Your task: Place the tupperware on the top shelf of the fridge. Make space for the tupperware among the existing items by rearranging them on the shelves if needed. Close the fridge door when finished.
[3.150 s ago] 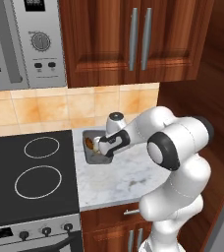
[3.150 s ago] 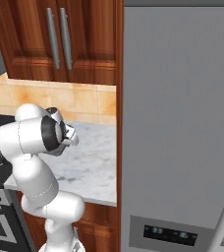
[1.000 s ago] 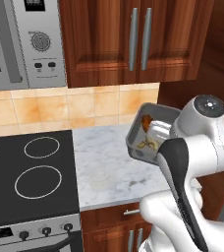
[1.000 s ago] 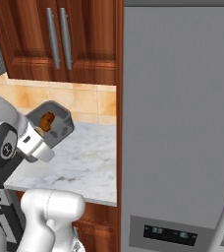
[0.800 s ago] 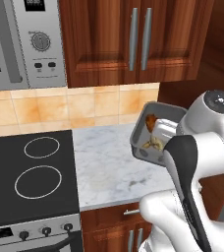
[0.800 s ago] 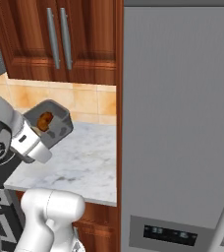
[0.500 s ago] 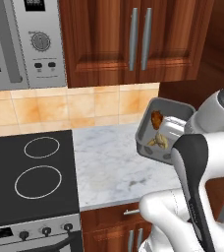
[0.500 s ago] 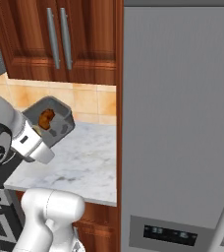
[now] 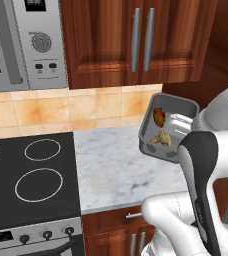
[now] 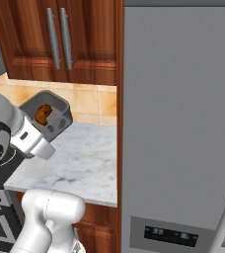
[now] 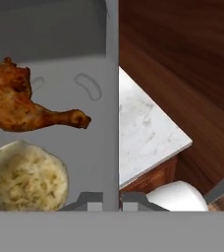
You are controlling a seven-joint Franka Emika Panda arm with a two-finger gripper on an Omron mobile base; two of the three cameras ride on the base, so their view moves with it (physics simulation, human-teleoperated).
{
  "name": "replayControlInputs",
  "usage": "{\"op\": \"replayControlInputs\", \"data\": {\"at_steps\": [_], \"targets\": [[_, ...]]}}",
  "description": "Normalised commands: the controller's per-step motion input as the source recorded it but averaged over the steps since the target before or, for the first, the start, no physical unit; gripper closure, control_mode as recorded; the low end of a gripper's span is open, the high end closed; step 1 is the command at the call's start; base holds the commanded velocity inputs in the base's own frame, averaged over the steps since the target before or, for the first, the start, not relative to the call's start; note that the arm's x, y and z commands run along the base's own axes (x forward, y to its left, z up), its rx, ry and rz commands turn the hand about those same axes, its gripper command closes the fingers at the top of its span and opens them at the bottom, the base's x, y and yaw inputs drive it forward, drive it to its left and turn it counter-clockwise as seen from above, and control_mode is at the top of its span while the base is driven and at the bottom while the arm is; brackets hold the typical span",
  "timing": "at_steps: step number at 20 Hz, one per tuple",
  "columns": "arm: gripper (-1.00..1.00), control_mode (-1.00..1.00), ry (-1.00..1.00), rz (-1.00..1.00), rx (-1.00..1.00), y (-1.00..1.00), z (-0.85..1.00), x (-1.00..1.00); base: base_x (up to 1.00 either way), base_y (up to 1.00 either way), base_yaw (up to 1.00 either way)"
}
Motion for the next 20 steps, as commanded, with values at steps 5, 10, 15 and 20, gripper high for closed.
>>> {"op": "replayControlInputs", "data": {"at_steps": [5, 10, 15, 20], "targets": [[1.00, 1.00, 0.00, 0.00, 0.00, 0.00, 0.00, 0.00, -0.33, 0.00, -0.03], [1.00, 1.00, 0.00, 0.00, 0.00, 0.00, 0.00, 0.00, -0.89, 0.28, -0.01], [1.00, 1.00, 0.00, 0.00, 0.00, 0.00, 0.00, 0.00, -0.93, 0.39, -0.05], [1.00, 1.00, 0.00, 0.00, 0.00, 0.00, 0.00, 0.00, -0.71, 0.06, -0.27]]}}
